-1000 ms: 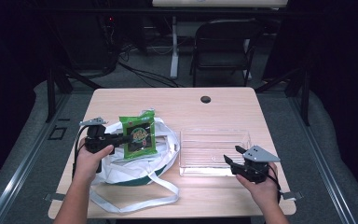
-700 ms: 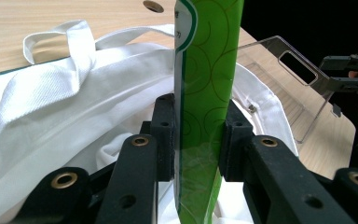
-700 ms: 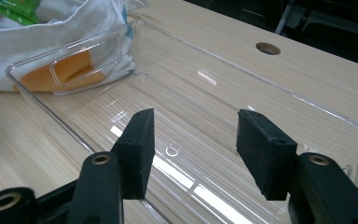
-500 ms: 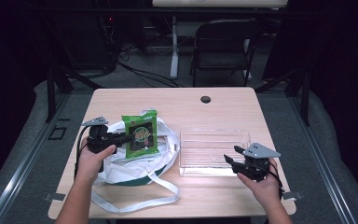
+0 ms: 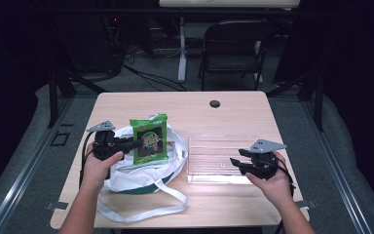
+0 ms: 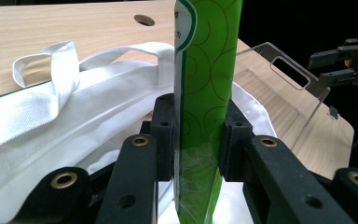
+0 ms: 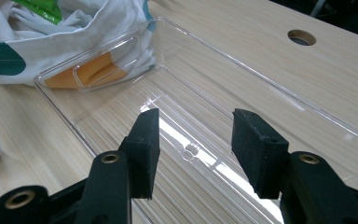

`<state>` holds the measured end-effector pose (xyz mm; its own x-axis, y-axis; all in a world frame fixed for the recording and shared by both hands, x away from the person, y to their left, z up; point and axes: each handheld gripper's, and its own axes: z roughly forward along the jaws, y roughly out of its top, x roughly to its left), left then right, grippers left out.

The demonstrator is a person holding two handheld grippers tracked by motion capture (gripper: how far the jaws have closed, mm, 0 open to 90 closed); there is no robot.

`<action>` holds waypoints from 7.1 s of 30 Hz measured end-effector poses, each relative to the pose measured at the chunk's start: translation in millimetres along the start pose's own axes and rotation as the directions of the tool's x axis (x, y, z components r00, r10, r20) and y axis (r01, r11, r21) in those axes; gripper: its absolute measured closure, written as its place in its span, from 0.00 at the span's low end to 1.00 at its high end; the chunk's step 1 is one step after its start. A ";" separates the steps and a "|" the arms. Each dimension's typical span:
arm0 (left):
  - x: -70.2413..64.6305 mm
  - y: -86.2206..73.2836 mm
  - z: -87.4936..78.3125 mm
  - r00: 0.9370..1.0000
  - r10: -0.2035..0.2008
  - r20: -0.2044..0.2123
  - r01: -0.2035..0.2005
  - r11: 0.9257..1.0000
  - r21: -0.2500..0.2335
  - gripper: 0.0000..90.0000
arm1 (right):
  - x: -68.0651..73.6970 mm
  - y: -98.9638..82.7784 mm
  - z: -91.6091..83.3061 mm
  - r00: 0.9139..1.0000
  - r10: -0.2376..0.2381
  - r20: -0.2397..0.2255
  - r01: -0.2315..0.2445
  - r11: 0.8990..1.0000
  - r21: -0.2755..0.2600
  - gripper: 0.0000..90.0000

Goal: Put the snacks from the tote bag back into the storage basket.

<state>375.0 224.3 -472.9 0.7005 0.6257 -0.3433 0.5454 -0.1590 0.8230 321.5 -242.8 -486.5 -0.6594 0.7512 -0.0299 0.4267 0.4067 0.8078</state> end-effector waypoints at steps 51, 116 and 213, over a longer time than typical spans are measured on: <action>-26.9 8.2 7.1 0.996 0.060 0.070 -0.055 0.996 -0.072 0.80 | -20.1 142.9 13.7 0.922 -0.306 -0.235 0.372 0.868 0.328 0.66; -85.6 12.3 74.1 0.946 0.177 0.272 -0.180 0.984 -0.014 0.81 | 38.7 197.2 5.4 0.770 -0.466 -0.437 0.612 0.733 0.297 0.52; -60.8 11.1 50.6 0.981 0.121 0.152 -0.116 0.993 -0.038 0.54 | 35.9 196.7 29.5 0.731 -0.482 -0.482 0.672 0.630 0.389 0.84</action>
<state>361.8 145.8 -465.8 0.8229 0.4787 -0.3062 0.4426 -0.2019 0.8737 400.0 -120.5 -346.0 -0.9865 0.1024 -0.1276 0.0663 0.9633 0.2602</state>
